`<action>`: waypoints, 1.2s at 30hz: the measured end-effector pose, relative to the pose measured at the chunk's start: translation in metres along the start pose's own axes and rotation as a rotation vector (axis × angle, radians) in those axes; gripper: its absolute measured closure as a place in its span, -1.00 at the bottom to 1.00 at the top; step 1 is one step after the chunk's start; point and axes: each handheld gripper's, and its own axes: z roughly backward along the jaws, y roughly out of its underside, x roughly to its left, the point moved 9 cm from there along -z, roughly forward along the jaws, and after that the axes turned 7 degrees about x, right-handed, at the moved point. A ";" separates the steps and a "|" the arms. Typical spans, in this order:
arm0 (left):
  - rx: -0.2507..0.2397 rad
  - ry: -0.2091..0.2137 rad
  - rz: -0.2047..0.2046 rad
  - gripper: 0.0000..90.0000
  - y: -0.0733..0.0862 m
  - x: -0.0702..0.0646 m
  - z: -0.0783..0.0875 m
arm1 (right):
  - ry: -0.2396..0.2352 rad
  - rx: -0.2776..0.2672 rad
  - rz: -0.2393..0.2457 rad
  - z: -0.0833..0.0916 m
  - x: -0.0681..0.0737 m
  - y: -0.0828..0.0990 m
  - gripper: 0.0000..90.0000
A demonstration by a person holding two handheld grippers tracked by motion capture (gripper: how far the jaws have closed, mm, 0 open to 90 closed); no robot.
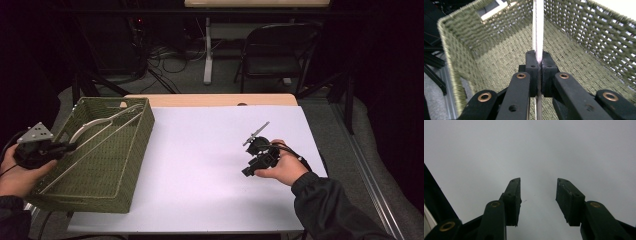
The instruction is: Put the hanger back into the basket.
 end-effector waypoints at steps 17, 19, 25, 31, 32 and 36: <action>0.126 -0.030 0.070 0.88 0.030 0.005 -0.040 | -0.008 -0.003 -0.010 -0.002 -0.002 0.003 0.22; 0.129 -0.050 0.087 0.82 0.030 0.008 -0.038 | -0.007 -0.001 -0.009 -0.003 -0.002 0.003 0.22; 0.130 -0.164 0.121 0.54 0.034 0.027 -0.028 | -0.008 0.033 -0.003 -0.002 -0.001 0.005 0.22; 0.107 -0.224 0.178 0.15 0.035 0.034 -0.021 | -0.008 0.004 -0.013 -0.004 -0.001 0.004 0.22; 0.104 -0.209 0.182 0.13 0.034 0.032 -0.020 | -0.007 0.002 -0.016 -0.004 -0.001 0.004 0.22; 0.088 -0.184 0.185 -0.01 0.030 0.025 -0.018 | 0.004 -0.013 -0.010 -0.003 -0.002 0.003 0.19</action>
